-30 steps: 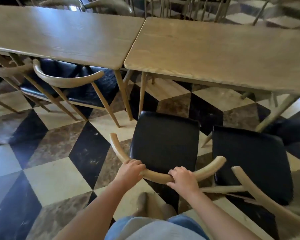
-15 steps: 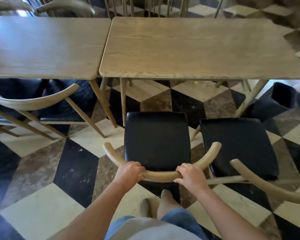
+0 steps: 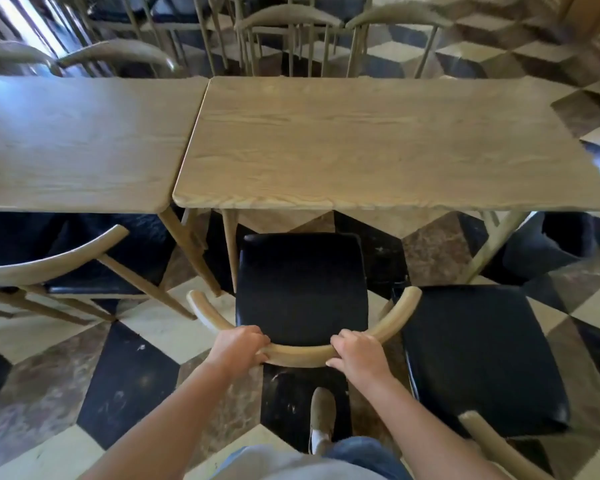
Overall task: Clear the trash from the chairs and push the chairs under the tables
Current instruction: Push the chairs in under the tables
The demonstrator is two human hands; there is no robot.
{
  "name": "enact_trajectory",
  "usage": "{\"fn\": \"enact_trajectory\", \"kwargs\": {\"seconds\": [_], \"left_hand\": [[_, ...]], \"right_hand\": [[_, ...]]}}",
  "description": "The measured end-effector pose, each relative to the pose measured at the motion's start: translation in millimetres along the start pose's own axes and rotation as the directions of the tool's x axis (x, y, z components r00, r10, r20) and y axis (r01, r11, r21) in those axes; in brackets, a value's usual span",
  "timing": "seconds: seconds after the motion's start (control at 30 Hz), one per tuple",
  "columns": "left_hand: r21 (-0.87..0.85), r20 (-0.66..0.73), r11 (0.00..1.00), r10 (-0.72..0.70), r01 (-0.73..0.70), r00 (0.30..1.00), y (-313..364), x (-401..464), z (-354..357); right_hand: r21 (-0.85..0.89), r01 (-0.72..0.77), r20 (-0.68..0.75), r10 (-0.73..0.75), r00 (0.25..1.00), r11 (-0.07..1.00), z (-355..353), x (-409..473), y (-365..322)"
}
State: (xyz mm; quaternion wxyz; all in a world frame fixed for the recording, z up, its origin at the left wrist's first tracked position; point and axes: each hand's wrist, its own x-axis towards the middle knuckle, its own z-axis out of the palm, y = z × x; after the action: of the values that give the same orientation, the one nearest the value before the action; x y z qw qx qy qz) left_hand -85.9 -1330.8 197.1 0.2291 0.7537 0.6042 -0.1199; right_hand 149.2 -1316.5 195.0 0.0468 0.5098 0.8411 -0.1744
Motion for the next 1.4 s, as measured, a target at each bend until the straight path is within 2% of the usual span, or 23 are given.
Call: {"fn": "enact_trajectory", "kwargs": {"seconds": [0.2, 0.5, 0.83, 0.97, 1.1, 1.23, 1.4], "left_hand": [[0.059, 0.037, 0.998, -0.037, 0.035, 0.999, -19.4, 51.1, -30.1], [0.101, 0.030, 0.995, 0.011, -0.014, 0.999, -41.1, 111.4, -65.4], [0.133, 0.090, 0.990, 0.025, -0.037, 0.996, -86.8, 155.9, -90.9], [0.119, 0.032, 0.991, 0.062, -0.065, 0.998, -88.9, 150.4, -87.3], [0.079, 0.001, 0.997, 0.022, -0.022, 1.000, -80.3, 144.5, -87.6], [0.088, -0.056, 0.993, -0.075, 0.080, 0.996, -59.5, 133.1, -83.2], [0.026, -0.205, 0.992, -0.112, 0.120, 0.972, -3.0, 102.9, -79.7]], "right_hand": [[-0.064, 0.050, -0.015, -0.051, 0.999, 0.997, -15.3, 60.7, 23.2], [-0.090, 0.051, 0.015, -0.049, 0.999, 0.995, -35.9, 128.8, 50.5], [-0.059, 0.057, 0.006, -0.057, 0.998, 0.997, -48.3, 184.1, 44.2], [-0.049, -0.001, 0.015, 0.001, 1.000, 0.999, -42.4, 180.8, 44.3], [0.025, -0.056, -0.017, 0.057, 0.998, 0.998, -42.9, 177.2, 37.4], [0.024, -0.044, 0.050, 0.042, 0.998, 0.999, -47.8, 171.2, 36.1], [-0.031, 0.005, -0.039, -0.006, 0.999, 1.000, -66.4, 134.4, 46.7]]}}
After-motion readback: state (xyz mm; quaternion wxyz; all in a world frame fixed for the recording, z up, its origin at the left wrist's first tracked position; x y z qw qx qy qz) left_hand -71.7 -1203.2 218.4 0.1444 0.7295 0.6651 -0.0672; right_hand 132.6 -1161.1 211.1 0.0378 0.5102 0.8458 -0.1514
